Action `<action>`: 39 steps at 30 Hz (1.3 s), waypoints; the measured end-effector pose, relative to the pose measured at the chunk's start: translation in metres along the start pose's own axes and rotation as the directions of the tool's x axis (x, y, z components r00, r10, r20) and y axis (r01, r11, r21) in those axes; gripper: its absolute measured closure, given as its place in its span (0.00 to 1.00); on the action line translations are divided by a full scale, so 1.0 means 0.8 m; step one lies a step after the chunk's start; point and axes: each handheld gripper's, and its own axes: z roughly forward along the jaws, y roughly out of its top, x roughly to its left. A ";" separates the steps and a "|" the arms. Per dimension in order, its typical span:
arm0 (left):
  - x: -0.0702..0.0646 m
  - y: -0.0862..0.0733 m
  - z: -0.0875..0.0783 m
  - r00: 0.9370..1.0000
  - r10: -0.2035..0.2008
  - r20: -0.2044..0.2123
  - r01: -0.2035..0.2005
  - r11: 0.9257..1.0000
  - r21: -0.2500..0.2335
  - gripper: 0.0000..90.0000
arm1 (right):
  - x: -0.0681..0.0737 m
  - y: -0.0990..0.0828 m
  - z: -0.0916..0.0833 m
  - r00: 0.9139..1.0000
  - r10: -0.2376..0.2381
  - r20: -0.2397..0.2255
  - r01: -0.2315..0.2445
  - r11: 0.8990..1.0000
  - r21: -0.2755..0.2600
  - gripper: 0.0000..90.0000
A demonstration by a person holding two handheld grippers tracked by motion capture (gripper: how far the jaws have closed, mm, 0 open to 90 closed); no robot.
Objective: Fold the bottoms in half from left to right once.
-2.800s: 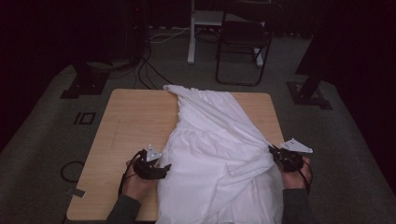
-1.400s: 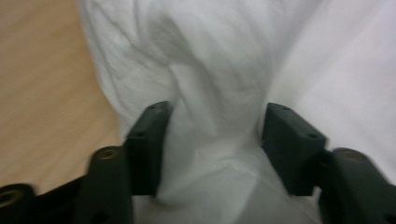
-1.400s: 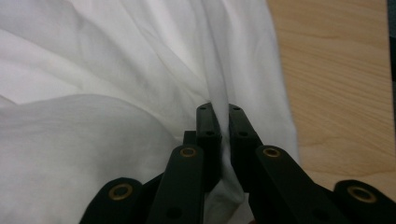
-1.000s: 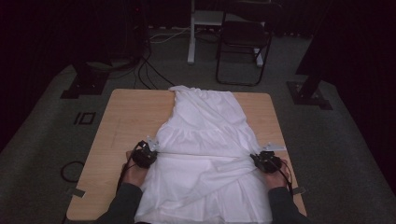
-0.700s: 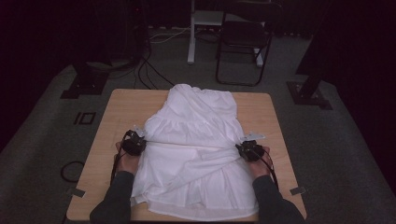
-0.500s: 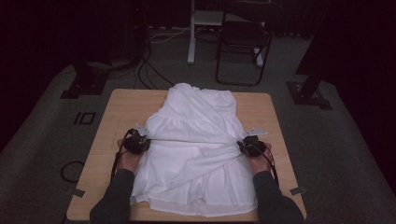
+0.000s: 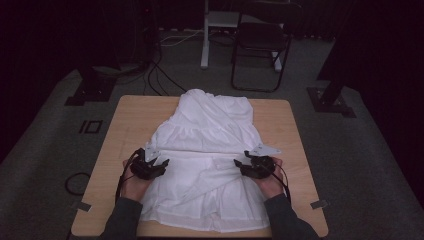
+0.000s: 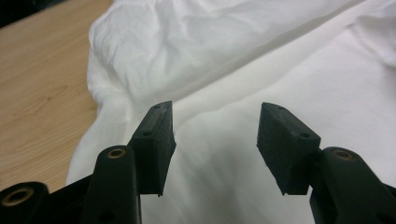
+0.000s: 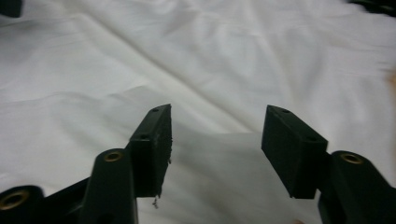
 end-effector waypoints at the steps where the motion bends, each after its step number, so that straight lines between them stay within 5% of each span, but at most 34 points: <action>1: -0.003 -0.001 -0.004 1.000 0.002 0.005 -0.002 1.000 -0.011 0.51 | 0.007 0.000 0.004 1.000 -0.010 -0.018 0.010 1.000 0.005 0.44; 6: -0.019 -0.011 -0.019 0.999 0.038 0.018 -0.038 0.999 0.001 0.50 | 0.030 -0.001 0.030 0.996 -0.076 -0.042 0.078 0.994 0.071 0.44; 8: -0.024 -0.013 -0.022 0.998 0.063 0.019 -0.063 0.998 0.014 0.49 | 0.028 -0.003 0.035 0.997 -0.079 -0.018 0.080 0.992 0.098 0.72; 9: -0.024 -0.013 -0.022 0.998 0.063 0.019 -0.063 0.998 0.014 0.49 | 0.028 -0.003 0.035 0.997 -0.079 -0.018 0.080 0.992 0.098 0.72; 10: -0.028 -0.015 -0.025 0.997 0.075 0.025 -0.076 0.997 0.014 0.48 | 0.016 -0.007 0.029 0.998 -0.042 -0.048 0.046 0.995 0.085 0.96; 12: -0.029 -0.019 -0.028 0.997 0.075 0.031 -0.075 0.997 -0.001 0.48 | 0.007 -0.009 0.014 0.998 -0.019 -0.055 0.023 0.998 0.064 1.00; 13: -0.029 -0.019 -0.028 0.997 0.075 0.031 -0.075 0.997 -0.001 0.48 | 0.007 -0.009 0.014 0.998 -0.019 -0.055 0.023 0.998 0.064 1.00; 18: -0.020 -0.032 -0.033 0.999 0.024 0.030 -0.024 1.000 -0.002 0.48 | -0.018 -0.028 -0.072 0.998 -0.020 -0.053 0.017 0.998 -0.054 1.00; 19: -0.020 -0.032 -0.033 0.999 0.024 0.030 -0.024 1.000 -0.002 0.48 | -0.018 -0.028 -0.072 0.998 -0.020 -0.053 0.017 0.998 -0.054 1.00; 22: -0.012 -0.039 -0.037 1.000 0.003 0.017 -0.003 1.000 0.006 0.49 | -0.039 -0.060 -0.130 0.997 0.024 -0.067 -0.032 0.993 -0.115 1.00; 25: -0.009 -0.042 -0.037 1.000 -0.005 0.014 0.005 1.000 0.010 0.49 | -0.044 -0.069 -0.140 0.997 0.033 -0.072 -0.041 0.992 -0.117 1.00; 26: -0.008 -0.043 -0.037 1.000 -0.008 0.012 0.008 1.000 0.011 0.49 | -0.051 -0.089 -0.153 0.995 0.057 -0.081 -0.064 0.993 -0.096 1.00; 27: -0.008 -0.043 -0.037 1.000 -0.009 0.008 0.009 1.000 0.015 0.48 | -0.056 -0.112 -0.154 0.996 0.061 -0.066 -0.063 0.998 -0.028 0.99; 28: -0.008 -0.043 -0.037 1.000 -0.009 0.008 0.009 1.000 0.015 0.48 | -0.056 -0.112 -0.154 0.996 0.061 -0.066 -0.063 0.998 -0.028 0.99; 30: -0.009 -0.042 -0.038 1.000 -0.005 0.012 0.004 1.000 0.010 0.48 | -0.059 -0.126 -0.147 0.996 0.061 -0.060 -0.059 0.998 0.039 0.82; 31: -0.009 -0.042 -0.038 1.000 -0.005 0.012 0.004 1.000 0.010 0.48 | -0.059 -0.126 -0.147 0.996 0.061 -0.060 -0.059 0.998 0.039 0.82; 32: -0.008 -0.042 -0.036 1.000 -0.008 0.011 0.007 1.000 0.007 0.47 | -0.065 -0.129 -0.144 0.994 0.106 -0.008 -0.106 0.994 0.034 0.63; 39: 0.010 -0.037 -0.025 0.999 -0.054 0.004 0.054 0.999 0.002 0.47 | -0.081 -0.093 -0.121 0.989 0.144 0.041 -0.143 0.989 -0.026 0.62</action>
